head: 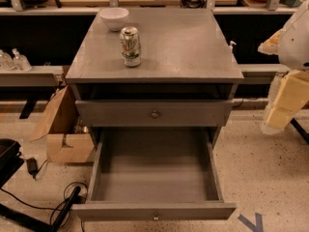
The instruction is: Close middle drawer
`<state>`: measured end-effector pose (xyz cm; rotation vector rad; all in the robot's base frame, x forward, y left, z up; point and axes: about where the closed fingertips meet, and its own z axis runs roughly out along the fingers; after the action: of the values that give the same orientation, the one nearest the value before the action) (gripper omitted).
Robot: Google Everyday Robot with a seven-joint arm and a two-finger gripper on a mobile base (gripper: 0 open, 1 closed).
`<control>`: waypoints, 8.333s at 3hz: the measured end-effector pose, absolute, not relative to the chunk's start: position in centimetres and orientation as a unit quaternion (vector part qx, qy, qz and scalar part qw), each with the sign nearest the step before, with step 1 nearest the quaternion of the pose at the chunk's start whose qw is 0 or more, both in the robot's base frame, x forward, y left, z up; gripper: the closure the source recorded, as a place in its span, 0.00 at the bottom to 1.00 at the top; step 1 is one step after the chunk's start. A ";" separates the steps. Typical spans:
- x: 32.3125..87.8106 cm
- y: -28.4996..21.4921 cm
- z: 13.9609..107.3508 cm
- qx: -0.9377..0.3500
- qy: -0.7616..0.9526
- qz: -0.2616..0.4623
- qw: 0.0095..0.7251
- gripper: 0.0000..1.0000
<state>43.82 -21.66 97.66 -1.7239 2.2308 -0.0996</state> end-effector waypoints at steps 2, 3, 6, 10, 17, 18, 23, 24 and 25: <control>43.5 -22.6 95.3 -0.594 0.785 -0.032 0.171 0.00; 41.1 -24.8 89.1 -0.582 0.790 -0.013 0.191 0.00; 39.3 -29.4 64.6 -0.546 0.802 0.022 0.242 0.00; 34.5 -26.4 44.3 -0.500 0.823 0.110 0.248 0.41; 43.3 -16.8 33.8 -0.574 0.733 0.193 0.311 1.00; 43.2 -16.8 33.8 -0.574 0.733 0.193 0.311 1.00; 52.8 -15.1 35.8 -0.580 0.696 0.218 0.362 1.00; 53.1 -15.0 35.8 -0.582 0.695 0.219 0.362 1.00; 55.4 -14.4 35.5 -0.592 0.682 0.224 0.367 1.00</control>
Offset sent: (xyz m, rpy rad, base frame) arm -0.0125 -0.0421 -0.1115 0.0979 -0.0459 -0.0804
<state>55.45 -14.38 35.52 -1.5200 1.7523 0.5758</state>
